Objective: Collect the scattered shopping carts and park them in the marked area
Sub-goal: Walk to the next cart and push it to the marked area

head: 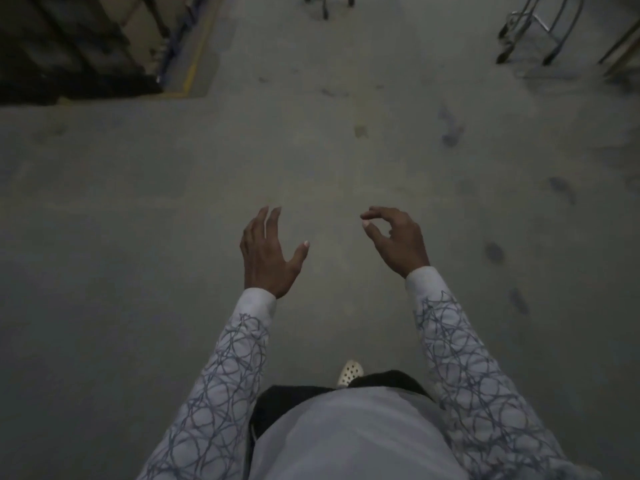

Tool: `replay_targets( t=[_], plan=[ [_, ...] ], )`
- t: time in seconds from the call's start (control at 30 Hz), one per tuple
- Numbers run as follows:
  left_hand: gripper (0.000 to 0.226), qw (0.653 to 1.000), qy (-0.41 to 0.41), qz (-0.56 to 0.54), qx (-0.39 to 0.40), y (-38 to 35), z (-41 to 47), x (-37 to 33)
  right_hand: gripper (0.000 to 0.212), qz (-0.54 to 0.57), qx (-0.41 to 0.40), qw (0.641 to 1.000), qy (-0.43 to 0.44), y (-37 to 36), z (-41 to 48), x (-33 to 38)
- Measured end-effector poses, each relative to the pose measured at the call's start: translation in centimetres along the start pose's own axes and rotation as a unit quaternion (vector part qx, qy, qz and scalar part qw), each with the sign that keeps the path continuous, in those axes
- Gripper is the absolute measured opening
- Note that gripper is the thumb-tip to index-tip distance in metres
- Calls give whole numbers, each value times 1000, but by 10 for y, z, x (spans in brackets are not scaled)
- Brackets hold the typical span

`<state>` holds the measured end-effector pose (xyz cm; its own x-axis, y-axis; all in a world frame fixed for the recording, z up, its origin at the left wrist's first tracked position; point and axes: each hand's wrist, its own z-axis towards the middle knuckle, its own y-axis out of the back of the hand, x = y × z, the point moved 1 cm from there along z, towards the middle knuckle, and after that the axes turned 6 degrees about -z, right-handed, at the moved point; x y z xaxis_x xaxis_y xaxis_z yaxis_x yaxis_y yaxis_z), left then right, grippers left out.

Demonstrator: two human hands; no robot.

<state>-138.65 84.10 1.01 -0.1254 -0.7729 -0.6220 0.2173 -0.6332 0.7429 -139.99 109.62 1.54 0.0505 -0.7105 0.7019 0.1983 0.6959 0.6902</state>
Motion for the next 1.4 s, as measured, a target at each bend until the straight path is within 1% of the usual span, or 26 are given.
replay_targets(
  t=[0.07, 0.17, 0.27, 0.4, 0.47, 0.57, 0.67, 0.77, 0.9, 0.97, 1.07, 1.13, 1.2, 1.3, 1.33, 1.4],
  plan=[
    [79, 1000, -1, -9, -7, -5, 37, 4, 15, 10, 5, 1000, -3, -5, 37, 0],
    [77, 999, 8, -31, 7, -14, 90, 14, 14, 33, 29, 999, -11, -21, 88, -1],
    [71, 997, 16, -78, 1, -26, 152, 37, 11, 64, 54, 996, -33, -42, 144, -1],
    [64, 990, 25, -139, 16, -42, 247, 75, 9, 86, 68, 993, -52, -77, 226, -2],
    [59, 981, 41, -187, 38, -45, 294, 93, 10, 93, 77, 990, -78, -94, 266, 0],
    [52, 960, 85, -260, 67, -45, 361, 110, 10, 101, 79, 986, -107, -114, 328, 7],
    [40, 938, 105, -313, 109, -49, 429, 116, 9, 118, 57, 983, -130, -119, 387, 21],
    [32, 913, 108, -355, 171, -63, 496, 112, 11, 136, 37, 978, -154, -121, 435, 29],
    [37, 890, 101, -385, 224, -100, 582, 109, 12, 160, 22, 969, -185, -120, 496, 15],
    [35, 884, 103, -391, 235, -122, 622, 105, 11, 165, 7, 967, -195, -119, 530, 1],
    [21, 874, 110, -401, 250, -161, 683, 98, 10, 173, -22, 962, -211, -118, 587, -26],
    [18, 873, 102, -401, 258, -189, 729, 89, 10, 177, -34, 960, -214, -115, 629, -45],
    [20, 871, 97, -402, 267, -213, 774, 74, 10, 189, -42, 955, -223, -109, 672, -63],
    [40, 871, 83, -407, 264, -242, 843, 45, 10, 196, -56, 950, -236, -92, 742, -88],
    [40, 871, 78, -407, 264, -251, 865, 36, 10, 197, -67, 949, -236, -84, 766, -96],
    [29, 868, 65, -411, 272, -271, 907, 17, 13, 192, -86, 949, -234, -68, 814, -111]
  ],
)
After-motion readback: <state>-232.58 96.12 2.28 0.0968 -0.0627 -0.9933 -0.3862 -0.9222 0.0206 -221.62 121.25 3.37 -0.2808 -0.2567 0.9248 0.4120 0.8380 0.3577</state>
